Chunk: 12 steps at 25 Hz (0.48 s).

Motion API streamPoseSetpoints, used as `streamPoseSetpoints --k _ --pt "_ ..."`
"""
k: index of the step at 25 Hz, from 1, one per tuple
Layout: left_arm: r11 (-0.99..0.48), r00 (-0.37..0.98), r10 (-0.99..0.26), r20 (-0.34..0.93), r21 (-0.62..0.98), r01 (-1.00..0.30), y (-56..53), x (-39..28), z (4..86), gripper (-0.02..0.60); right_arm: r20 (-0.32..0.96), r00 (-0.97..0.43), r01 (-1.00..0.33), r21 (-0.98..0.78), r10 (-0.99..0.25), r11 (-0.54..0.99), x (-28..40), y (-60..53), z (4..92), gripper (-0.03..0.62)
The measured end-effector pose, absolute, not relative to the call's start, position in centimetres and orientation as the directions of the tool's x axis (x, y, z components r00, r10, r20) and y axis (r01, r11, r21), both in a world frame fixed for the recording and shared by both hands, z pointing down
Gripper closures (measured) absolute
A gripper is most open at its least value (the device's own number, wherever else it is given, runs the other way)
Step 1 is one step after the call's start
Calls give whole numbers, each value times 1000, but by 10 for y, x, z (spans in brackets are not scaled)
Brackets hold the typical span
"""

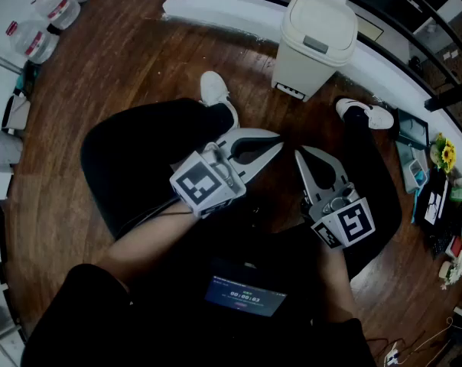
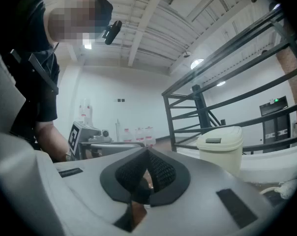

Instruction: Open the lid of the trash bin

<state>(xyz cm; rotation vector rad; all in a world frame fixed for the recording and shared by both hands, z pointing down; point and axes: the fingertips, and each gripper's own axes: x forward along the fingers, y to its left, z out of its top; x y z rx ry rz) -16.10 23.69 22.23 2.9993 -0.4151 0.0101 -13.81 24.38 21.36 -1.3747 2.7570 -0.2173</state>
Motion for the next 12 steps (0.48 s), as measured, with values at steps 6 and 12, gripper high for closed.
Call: streamPoseSetpoints --k 6,12 --pt "-949 953 -296 64 98 -301 188 -138 230 565 44 -590 -804 -117 -806 583 -112 193 212 574" --pt "-905 934 -352 58 234 -355 129 -110 242 565 84 -578 -815 -95 -811 571 -79 138 216 574"
